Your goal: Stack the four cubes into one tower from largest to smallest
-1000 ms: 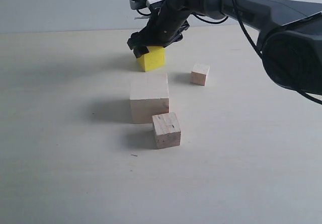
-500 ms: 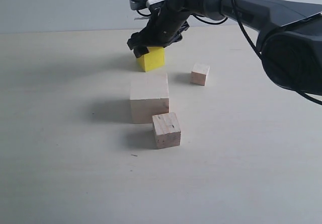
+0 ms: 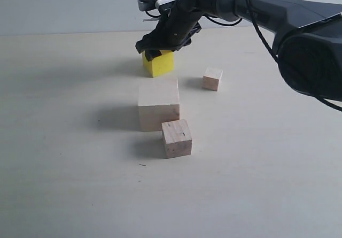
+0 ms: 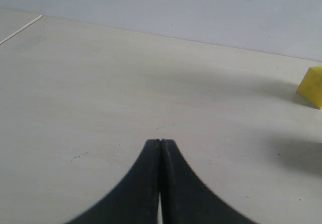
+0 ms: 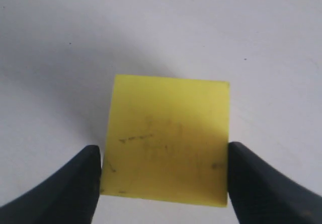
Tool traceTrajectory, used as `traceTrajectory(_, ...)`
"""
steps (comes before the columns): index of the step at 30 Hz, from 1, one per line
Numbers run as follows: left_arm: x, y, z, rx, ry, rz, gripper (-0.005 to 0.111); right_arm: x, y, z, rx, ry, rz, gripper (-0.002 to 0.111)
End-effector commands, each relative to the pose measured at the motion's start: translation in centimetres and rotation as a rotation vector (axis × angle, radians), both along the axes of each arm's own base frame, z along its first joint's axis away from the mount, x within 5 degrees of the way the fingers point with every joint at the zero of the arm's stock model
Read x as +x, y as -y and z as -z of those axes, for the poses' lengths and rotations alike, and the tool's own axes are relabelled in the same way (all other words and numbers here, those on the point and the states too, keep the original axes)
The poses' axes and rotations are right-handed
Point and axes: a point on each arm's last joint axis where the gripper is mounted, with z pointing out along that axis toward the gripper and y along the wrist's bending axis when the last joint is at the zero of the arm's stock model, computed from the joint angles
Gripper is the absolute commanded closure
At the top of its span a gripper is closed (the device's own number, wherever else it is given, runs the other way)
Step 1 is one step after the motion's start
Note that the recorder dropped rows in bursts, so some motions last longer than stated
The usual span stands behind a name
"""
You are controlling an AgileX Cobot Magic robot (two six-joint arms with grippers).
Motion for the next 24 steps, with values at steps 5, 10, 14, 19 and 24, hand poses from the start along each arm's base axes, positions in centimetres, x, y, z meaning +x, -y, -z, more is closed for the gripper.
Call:
traceTrajectory(5,0.0,0.0,0.0,0.002,0.009,0.006,0.107,-0.6,0.8,0.2,-0.111,-0.072,0.004,0.108)
traceTrajectory(10,0.0,0.0,0.0,0.002,0.009,0.006,0.107,-1.1,2.0,0.6,-0.242,-0.129,0.012,0.108)
traceTrajectory(14,0.0,0.0,0.0,0.002,0.009,0.006,0.107,-1.3,2.8,0.3,-0.330,-0.140,0.019,0.108)
traceTrajectory(19,0.0,0.0,0.0,0.002,0.009,0.006,0.107,-1.4,2.9,-1.6,-0.317,-0.124,0.038,0.108)
traceTrajectory(24,0.0,0.0,0.0,0.002,0.009,0.006,0.107,-2.1,3.3,-2.0,-0.352,-0.186,0.042,0.108)
